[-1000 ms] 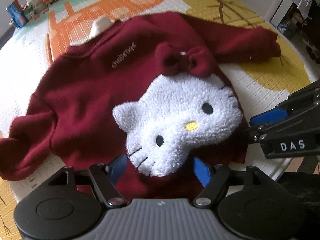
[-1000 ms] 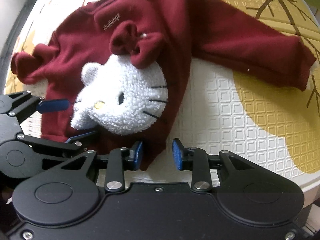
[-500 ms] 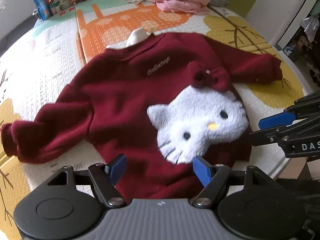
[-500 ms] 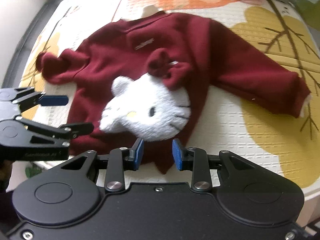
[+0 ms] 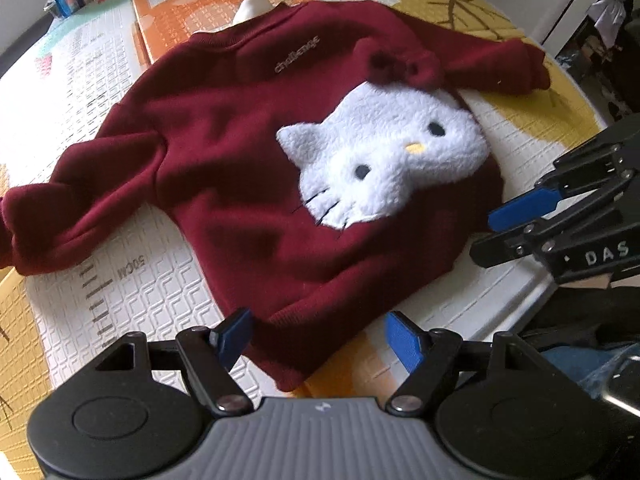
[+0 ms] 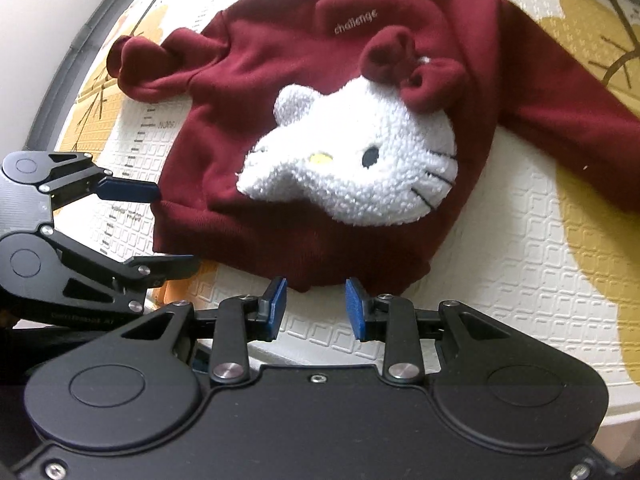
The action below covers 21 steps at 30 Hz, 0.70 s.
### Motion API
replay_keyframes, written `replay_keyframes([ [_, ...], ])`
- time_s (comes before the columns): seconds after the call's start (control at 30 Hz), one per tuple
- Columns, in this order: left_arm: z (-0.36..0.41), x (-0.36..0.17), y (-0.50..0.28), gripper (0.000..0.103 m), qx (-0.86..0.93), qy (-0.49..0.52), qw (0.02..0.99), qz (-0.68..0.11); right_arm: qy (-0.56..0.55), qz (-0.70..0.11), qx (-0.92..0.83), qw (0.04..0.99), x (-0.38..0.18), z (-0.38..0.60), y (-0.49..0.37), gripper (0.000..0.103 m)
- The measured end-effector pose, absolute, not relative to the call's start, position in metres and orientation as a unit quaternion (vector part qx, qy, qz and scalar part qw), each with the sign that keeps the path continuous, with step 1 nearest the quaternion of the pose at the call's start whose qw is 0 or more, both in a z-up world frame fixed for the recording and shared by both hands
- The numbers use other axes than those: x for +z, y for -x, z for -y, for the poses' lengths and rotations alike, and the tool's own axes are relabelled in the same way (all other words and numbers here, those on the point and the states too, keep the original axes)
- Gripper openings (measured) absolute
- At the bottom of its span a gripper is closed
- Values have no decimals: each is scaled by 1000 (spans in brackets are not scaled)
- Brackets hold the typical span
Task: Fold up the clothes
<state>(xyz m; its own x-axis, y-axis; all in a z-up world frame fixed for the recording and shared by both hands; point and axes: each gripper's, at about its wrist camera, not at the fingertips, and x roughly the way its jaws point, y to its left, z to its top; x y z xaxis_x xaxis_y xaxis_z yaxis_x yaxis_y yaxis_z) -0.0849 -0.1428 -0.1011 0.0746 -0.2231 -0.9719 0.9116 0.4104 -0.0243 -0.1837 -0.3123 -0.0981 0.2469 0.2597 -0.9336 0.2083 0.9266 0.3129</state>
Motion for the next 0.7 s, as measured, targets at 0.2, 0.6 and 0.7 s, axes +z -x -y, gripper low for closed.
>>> replay_keyframes([
  [0.2,140,-118,72,76,-383,-333,664,-549,-200,-602,-13,773,-104,321,180,29],
  [0.6,126,-129,48,82,-345,-287,672,-589,-243,-626,-64,739,-124,357,187,9],
  [0.7,125,-125,48,80,-344,-294,673,-584,-242,-627,-76,737,-121,360,189,11],
])
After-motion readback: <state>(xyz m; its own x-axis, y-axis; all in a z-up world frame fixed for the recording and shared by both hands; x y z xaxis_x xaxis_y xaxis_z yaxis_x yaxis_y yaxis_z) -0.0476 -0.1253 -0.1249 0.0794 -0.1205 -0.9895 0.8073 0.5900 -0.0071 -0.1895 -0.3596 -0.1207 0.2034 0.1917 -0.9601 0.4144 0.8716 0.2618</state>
